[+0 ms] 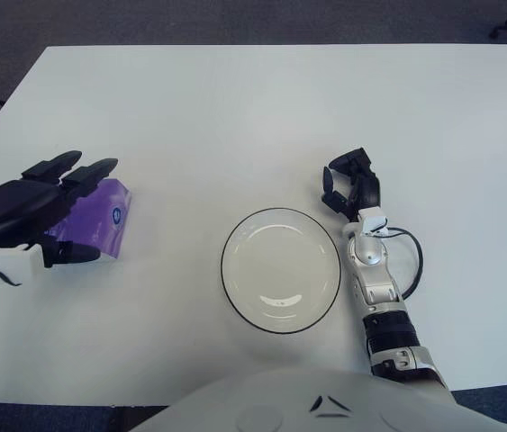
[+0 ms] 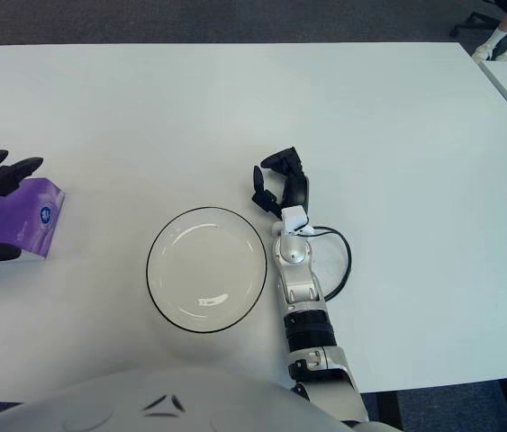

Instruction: Put the tissue paper into the plate.

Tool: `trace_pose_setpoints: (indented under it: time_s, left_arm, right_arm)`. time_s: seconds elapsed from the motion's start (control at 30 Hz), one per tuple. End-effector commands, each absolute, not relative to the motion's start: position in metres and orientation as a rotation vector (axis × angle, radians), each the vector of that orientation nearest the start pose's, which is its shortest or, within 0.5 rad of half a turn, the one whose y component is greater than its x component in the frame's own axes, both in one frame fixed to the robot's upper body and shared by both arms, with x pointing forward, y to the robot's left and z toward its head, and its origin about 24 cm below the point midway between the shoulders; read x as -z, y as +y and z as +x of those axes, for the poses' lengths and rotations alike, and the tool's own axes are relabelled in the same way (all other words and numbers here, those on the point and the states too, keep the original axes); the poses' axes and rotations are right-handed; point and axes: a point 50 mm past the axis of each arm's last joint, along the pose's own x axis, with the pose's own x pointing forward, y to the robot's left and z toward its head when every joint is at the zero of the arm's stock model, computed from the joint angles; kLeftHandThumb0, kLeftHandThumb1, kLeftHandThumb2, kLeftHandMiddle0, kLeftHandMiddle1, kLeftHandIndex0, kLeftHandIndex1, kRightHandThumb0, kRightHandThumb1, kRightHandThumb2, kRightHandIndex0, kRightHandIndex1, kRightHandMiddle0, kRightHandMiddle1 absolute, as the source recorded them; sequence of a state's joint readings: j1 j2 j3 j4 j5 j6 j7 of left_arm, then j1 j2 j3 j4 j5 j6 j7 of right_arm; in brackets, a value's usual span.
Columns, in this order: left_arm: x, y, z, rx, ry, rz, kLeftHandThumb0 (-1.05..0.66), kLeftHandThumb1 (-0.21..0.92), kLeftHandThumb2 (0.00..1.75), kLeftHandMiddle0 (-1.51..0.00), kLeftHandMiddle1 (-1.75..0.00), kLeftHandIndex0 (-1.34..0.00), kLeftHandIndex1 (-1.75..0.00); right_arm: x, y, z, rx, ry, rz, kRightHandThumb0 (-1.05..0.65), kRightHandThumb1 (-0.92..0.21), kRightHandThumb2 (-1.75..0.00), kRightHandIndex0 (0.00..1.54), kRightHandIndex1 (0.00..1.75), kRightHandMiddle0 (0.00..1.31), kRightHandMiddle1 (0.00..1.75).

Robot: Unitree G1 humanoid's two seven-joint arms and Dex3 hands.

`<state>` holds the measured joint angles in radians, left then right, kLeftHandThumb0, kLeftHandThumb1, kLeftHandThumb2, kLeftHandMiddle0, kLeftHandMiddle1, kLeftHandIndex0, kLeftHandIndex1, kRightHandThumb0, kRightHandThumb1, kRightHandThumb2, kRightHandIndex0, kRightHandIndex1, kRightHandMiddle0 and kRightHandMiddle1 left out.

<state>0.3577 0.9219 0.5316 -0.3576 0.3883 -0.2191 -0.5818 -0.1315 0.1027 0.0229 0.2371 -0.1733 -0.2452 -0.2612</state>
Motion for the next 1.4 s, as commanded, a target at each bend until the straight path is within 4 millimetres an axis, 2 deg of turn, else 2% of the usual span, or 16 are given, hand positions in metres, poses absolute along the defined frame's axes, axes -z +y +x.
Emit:
trace_pose_setpoints:
  time_s: [0.0, 0.4, 0.87, 1.2, 1.37]
  left_arm:
    - [-0.176, 0.304, 0.189, 0.359, 0.131, 1.480, -1.05, 0.72, 0.34, 0.00, 0.00, 0.00, 0.00]
    - [-0.177, 0.307, 0.202, 0.415, 0.206, 1.407, -1.03, 0.68, 0.34, 0.00, 0.00, 0.00, 0.00]
    - [-0.165, 0.311, 0.215, 0.462, 0.347, 1.372, -0.95, 0.51, 0.57, 0.00, 0.00, 0.00, 0.00]
    - [-0.150, 0.309, 0.216, 0.513, 0.394, 1.348, -0.96, 0.50, 0.61, 0.00, 0.00, 0.00, 0.00]
    - [-0.124, 0.307, 0.213, 0.547, 0.419, 1.326, -0.98, 0.51, 0.62, 0.00, 0.00, 0.00, 0.00]
  right_arm:
    - [0.034, -0.131, 0.233, 0.188, 0.254, -0.071, -0.39, -0.62, -0.94, 0.62, 1.38, 0.38, 1.75]
    - [0.034, -0.132, 0.232, 0.191, 0.246, -0.069, -0.39, -0.63, -0.92, 0.63, 1.38, 0.37, 1.75]
    - [0.035, -0.137, 0.232, 0.187, 0.231, -0.074, -0.39, -0.65, -0.90, 0.64, 1.38, 0.35, 1.75]
    - [0.033, -0.140, 0.231, 0.206, 0.232, -0.067, -0.39, -0.63, -0.93, 0.62, 1.38, 0.37, 1.75]
    - [0.034, -0.143, 0.231, 0.208, 0.240, -0.068, -0.39, -0.63, -0.93, 0.61, 1.38, 0.37, 1.75]
